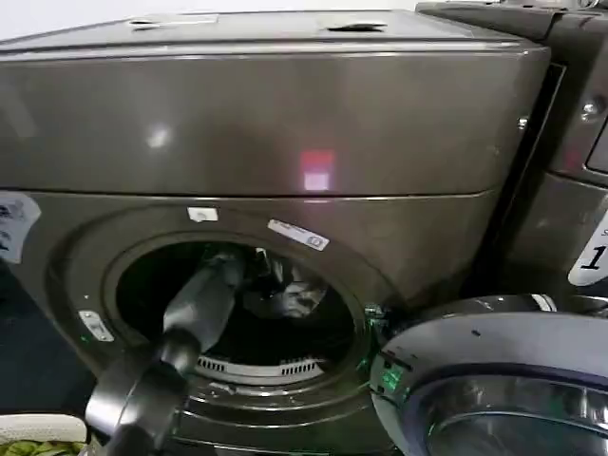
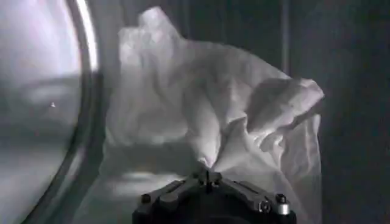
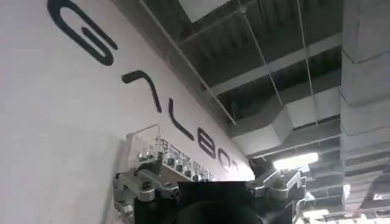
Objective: Grasp the clothes from the dryer.
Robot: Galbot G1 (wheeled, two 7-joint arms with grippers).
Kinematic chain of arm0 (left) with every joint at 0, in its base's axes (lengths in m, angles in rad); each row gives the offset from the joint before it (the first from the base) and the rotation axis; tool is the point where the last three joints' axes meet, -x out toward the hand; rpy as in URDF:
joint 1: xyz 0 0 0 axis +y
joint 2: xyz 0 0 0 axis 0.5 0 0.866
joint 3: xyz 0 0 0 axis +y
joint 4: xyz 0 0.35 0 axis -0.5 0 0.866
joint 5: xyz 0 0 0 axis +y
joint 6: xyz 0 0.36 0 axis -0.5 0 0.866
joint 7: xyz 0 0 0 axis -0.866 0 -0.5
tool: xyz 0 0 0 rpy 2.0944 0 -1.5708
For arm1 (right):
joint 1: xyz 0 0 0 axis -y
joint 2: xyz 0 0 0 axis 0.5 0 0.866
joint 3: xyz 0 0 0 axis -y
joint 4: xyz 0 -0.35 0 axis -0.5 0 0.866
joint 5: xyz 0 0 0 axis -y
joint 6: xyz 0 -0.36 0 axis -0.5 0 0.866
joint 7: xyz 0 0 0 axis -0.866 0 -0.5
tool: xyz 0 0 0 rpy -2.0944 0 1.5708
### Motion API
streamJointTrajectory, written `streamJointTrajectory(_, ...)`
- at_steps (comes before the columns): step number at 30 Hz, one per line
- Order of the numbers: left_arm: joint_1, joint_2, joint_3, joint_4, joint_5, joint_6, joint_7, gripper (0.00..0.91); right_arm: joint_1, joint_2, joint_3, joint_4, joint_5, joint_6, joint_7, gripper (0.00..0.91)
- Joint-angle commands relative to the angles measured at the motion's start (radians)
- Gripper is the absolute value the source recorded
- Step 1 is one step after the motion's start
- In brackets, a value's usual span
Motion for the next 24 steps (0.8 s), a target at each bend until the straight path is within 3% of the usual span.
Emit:
streamJointTrajectory(1, 0.130, 0.000, -0.134, -0.223, -0.296, -0.019, -0.303, 0.000, 0.010, -0.002, -0.011, 0.003, -0.003, 0.002, -0.001, 0.907)
streamJointTrajectory(4, 0.159, -0.006, -0.161, -0.288, -0.401, -0.052, -0.376, 0.000, 0.016, -0.002, -0.016, 0.007, -0.010, 0.003, 0.002, 0.907)
streamJointTrajectory(9, 0.223, -0.019, -0.196, -0.389, -0.503, -0.181, -0.496, 0.000, 0.014, 0.000, -0.020, 0.000, -0.050, 0.053, -0.009, 0.907)
streamJointTrajectory(13, 0.279, -0.034, -0.221, -0.459, -0.540, -0.221, -0.584, 0.000, 0.013, 0.000, -0.020, -0.001, -0.058, 0.067, -0.013, 0.907)
streamJointTrajectory(24, 0.438, -0.050, -0.232, -0.628, -0.611, -0.242, -0.717, 0.000, -0.002, 0.005, -0.003, -0.012, -0.061, 0.094, -0.013, 0.907)
